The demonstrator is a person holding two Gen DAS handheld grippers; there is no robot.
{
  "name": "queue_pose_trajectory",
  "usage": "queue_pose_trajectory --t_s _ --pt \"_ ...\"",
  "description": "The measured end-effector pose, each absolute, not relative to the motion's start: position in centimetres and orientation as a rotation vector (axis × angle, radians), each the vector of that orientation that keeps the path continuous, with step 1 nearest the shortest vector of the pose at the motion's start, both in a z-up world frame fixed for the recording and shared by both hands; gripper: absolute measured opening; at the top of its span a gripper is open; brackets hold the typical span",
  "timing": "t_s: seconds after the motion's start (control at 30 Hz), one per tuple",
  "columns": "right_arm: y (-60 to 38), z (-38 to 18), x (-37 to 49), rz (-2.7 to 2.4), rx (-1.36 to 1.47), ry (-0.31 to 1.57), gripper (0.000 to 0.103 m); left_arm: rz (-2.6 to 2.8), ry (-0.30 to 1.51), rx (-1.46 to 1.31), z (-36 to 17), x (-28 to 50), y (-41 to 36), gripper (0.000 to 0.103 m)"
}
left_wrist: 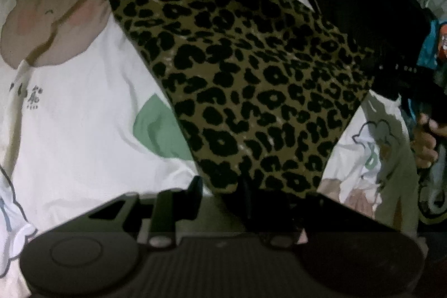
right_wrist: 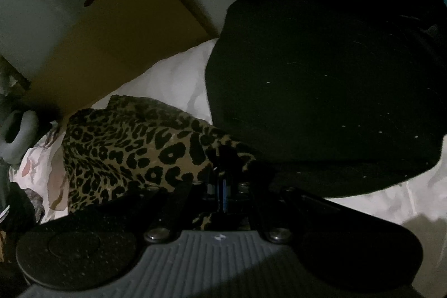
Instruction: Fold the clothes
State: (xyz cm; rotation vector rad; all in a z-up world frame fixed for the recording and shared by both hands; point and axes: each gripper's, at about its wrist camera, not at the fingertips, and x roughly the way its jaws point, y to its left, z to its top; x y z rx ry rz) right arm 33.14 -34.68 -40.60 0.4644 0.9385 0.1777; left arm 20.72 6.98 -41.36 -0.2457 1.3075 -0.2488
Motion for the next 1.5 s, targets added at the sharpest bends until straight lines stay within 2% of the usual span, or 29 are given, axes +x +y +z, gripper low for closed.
queue_pose_trajectory --t_s 0.23,0.3,0.37,0.53,0.87,1.5 --pt "-34.1 -41.0 33.2 0.132 0.423 0.989 0.005 -0.228 1.274 -0.219 -39.3 22.9 8.3 0.031" --pt "-34.0 -40.7 32.9 0.129 0.407 0.988 0.013 -0.216 1.256 -0.212 -38.5 24.4 8.2 0.031" --pt "-34.0 -40.3 32.6 0.128 0.400 0.980 0.027 -0.214 1.231 -0.198 -37.5 25.7 8.1 0.032" --pt "-34.3 -39.3 32.2 0.127 0.387 0.961 0.039 -0.215 1.188 -0.169 -36.4 28.6 7.4 0.036" --pt "-35.3 -36.6 31.6 0.106 0.321 0.873 0.040 -0.206 1.126 -0.131 -34.9 34.1 6.2 0.036" --pt "-33.7 -35.8 35.5 0.198 0.337 0.799 0.040 -0.115 1.084 -0.120 -33.2 44.3 4.7 0.039"
